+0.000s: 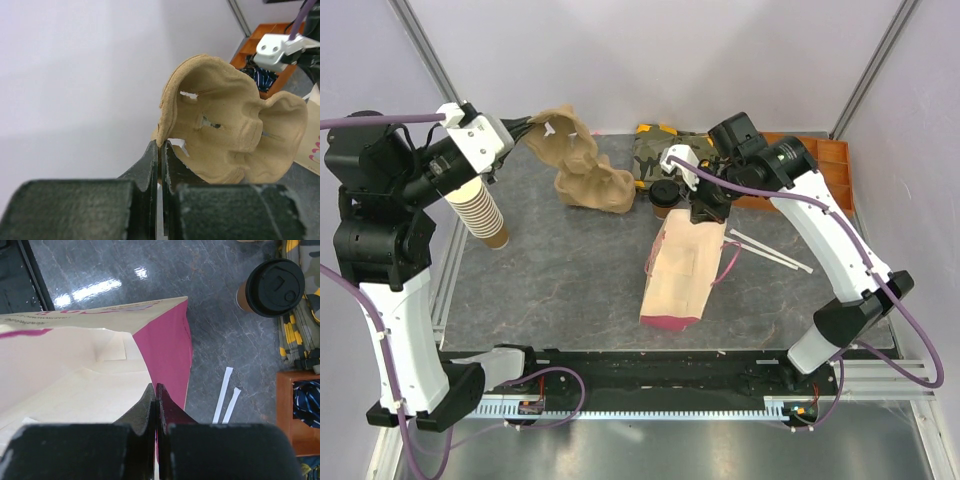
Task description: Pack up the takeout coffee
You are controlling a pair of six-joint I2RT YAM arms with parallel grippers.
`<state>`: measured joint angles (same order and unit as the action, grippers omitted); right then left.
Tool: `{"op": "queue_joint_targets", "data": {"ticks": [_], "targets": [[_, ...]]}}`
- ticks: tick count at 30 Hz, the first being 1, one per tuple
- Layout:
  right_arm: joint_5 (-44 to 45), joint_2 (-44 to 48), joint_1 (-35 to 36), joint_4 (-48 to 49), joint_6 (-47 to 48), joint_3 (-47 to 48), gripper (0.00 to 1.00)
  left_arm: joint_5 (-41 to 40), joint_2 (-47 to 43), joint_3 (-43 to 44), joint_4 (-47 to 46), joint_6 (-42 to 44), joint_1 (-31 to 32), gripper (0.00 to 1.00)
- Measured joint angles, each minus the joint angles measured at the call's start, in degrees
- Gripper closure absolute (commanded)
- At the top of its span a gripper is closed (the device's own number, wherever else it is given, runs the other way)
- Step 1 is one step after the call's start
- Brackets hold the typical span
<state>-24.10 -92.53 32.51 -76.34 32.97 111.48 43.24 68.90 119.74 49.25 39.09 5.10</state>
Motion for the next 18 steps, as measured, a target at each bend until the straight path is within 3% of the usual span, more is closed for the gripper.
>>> {"op": "queue_joint_targets", "data": {"ticks": [11,18], "targets": [[1.40,-3.61,0.00,2.19,-4.63,1.44,1.00,10.47,-0.09,0.11,-8.83,-2.64,1.62,0.96],[2.05,-4.72,0.02,2.25,-5.81,2.03,1.00,10.34,1.60,0.22,-12.41,-2.99,11.13,0.96]]}}
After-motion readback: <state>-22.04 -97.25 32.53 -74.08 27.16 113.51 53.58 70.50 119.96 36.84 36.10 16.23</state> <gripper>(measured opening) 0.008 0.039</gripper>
